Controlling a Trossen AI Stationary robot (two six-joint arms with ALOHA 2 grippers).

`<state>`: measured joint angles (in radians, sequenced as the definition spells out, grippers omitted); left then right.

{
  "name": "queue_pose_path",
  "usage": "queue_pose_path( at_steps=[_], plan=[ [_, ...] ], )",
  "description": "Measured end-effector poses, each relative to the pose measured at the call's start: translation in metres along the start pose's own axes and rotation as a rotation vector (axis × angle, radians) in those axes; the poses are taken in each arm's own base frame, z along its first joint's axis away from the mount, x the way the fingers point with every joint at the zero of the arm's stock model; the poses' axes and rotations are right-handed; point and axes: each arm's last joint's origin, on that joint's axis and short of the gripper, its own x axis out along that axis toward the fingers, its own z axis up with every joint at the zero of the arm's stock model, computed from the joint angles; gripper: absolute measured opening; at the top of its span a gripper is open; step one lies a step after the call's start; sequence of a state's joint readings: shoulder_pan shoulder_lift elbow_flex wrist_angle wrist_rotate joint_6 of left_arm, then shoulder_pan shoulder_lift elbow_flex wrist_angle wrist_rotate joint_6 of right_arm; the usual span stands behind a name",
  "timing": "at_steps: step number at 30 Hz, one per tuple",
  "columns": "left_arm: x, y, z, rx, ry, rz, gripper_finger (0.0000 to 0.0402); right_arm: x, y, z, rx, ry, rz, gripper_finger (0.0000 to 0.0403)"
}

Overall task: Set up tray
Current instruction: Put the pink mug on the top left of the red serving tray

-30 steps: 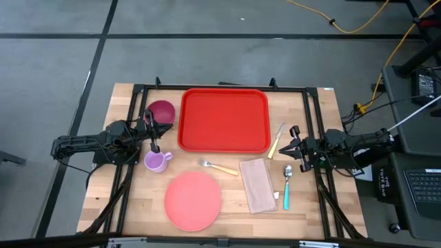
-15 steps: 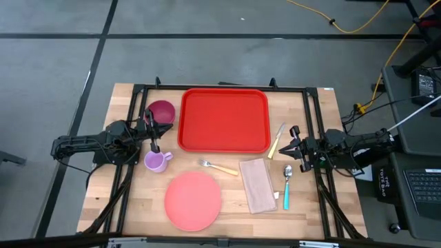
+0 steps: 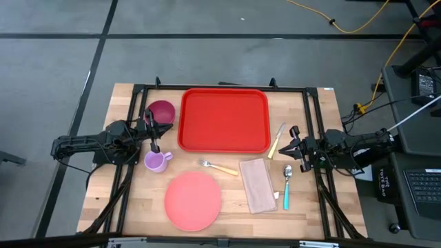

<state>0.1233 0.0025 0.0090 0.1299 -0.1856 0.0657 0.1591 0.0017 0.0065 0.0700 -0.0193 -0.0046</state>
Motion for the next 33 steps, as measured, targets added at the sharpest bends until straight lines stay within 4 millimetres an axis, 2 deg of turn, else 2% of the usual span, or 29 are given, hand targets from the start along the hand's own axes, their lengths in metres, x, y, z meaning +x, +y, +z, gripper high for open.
queue_pose_path(
  at_steps=[17, 20, 25, 33],
  plan=[
    [0.0000, 0.0000, -0.0001, -0.024, 0.000, 0.000, 0.0002, 0.0000, 0.0000, 0.0022, 0.044, -0.023, -0.001, 0.0030],
    [0.0000, 0.0000, -0.0001, -0.061, 0.000, -0.001, 0.0002, -0.0001, -0.0019, 0.0028, -0.044, -0.028, -0.065, 0.0030],
    [0.0000, 0.0003, 0.0000, -0.026, 0.000, 0.009, 0.0002, -0.0008, -0.0067, 0.0030, -0.057, -0.024, -0.231, 0.0030],
    [0.0000, 0.0007, 0.0028, -0.022, -0.029, 0.015, 0.0002, -0.0008, -0.0069, 0.0011, -0.109, 0.002, -0.237, 0.0030]
  ],
)
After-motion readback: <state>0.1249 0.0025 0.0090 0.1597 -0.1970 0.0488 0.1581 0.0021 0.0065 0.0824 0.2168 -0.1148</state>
